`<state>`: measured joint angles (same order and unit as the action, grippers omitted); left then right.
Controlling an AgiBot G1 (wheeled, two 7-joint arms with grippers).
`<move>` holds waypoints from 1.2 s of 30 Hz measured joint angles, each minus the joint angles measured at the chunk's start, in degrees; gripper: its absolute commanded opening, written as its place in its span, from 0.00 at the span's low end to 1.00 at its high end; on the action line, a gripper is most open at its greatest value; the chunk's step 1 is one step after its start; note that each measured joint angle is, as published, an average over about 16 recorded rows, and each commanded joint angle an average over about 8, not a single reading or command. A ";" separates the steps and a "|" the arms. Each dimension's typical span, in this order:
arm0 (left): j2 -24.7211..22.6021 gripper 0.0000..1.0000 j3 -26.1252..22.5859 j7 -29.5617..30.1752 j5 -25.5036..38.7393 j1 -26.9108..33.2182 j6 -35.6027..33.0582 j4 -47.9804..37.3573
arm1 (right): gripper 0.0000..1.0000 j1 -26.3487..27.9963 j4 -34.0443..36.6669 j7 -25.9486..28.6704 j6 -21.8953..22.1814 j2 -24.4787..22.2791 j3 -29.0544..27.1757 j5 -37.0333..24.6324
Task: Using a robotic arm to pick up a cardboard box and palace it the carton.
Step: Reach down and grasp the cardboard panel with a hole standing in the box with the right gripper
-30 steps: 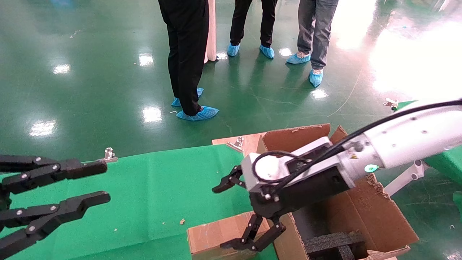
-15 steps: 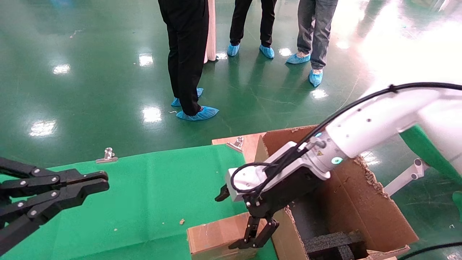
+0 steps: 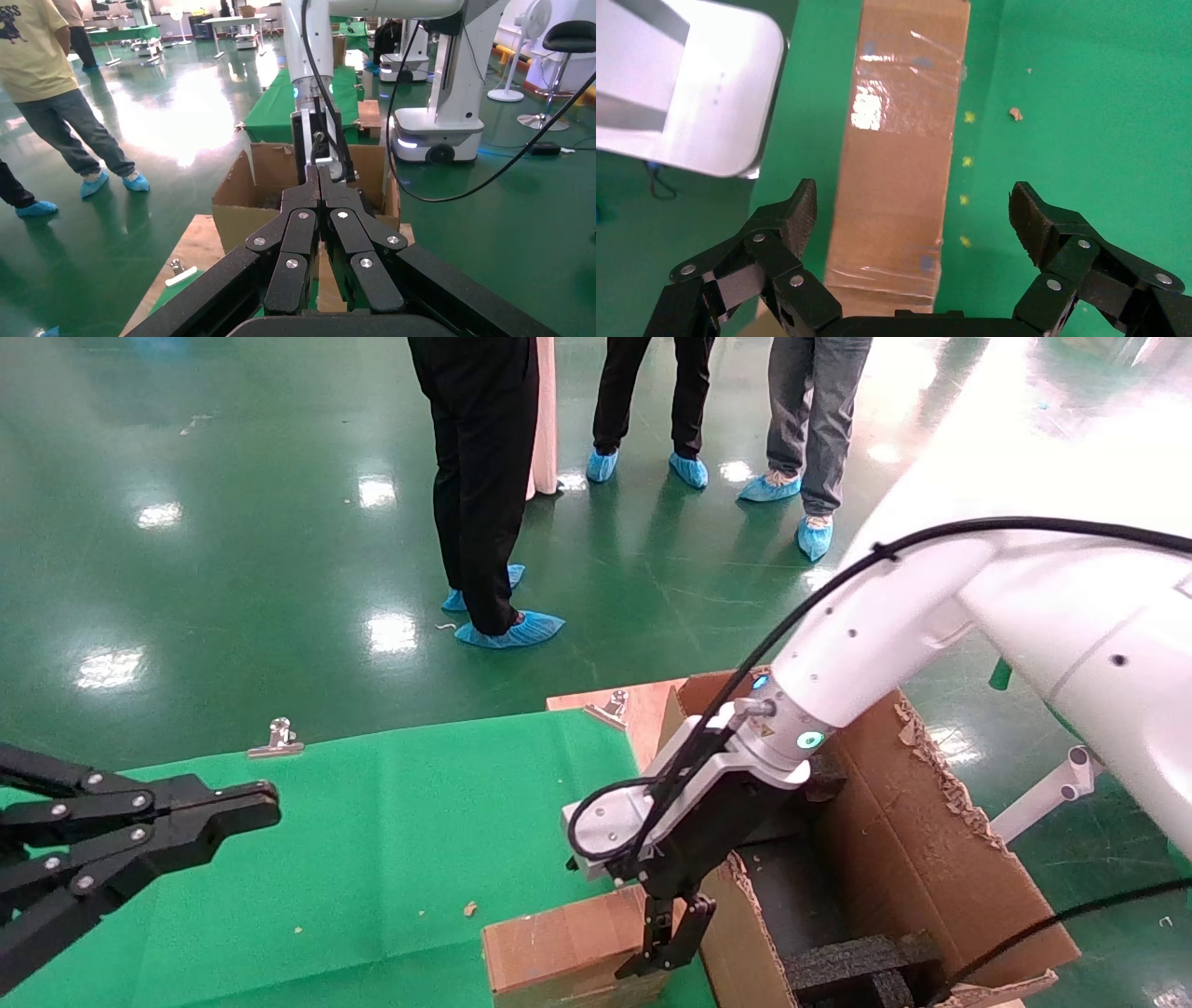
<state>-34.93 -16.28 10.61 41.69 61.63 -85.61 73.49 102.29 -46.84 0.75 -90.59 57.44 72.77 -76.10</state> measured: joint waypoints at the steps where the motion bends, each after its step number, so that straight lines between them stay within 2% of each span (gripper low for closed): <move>1: 0.00 0.29 0.00 0.00 0.00 0.00 0.00 0.00 | 1.00 0.24 0.49 -0.39 0.03 0.49 0.59 -0.15; 6: 0.01 0.91 -0.01 -0.01 0.00 0.00 0.01 -0.01 | 1.00 1.13 2.64 -2.27 0.22 2.59 3.05 -0.64; 7: 0.01 1.00 -0.01 -0.01 0.00 0.00 0.01 -0.01 | 1.00 1.26 2.99 -2.60 0.26 2.93 3.44 -0.72; 11: 0.02 1.00 -0.02 -0.02 0.00 0.00 0.02 -0.01 | 1.00 1.64 4.05 -3.61 0.37 3.93 4.58 -0.99; 12: 0.02 1.00 -0.02 -0.02 0.00 0.00 0.02 -0.01 | 0.96 1.71 4.23 -3.78 0.40 4.09 4.77 -1.04; 19: 0.02 1.00 -0.02 -0.03 0.00 0.00 0.03 -0.02 | 0.11 1.92 4.67 -4.15 0.47 4.49 5.24 -1.21; 20: 0.02 1.00 -0.02 -0.03 -0.01 0.00 0.03 -0.02 | 0.02 1.91 4.64 -4.12 0.47 4.45 5.19 -1.19; 36: 0.02 1.00 -0.03 -0.02 -0.03 0.00 0.04 -0.01 | 0.00 1.54 4.14 -3.75 0.40 3.94 4.54 -0.93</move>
<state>-34.91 -16.31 10.59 41.66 61.63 -85.57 73.48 103.83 -42.70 -3.00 -90.19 61.38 77.32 -77.04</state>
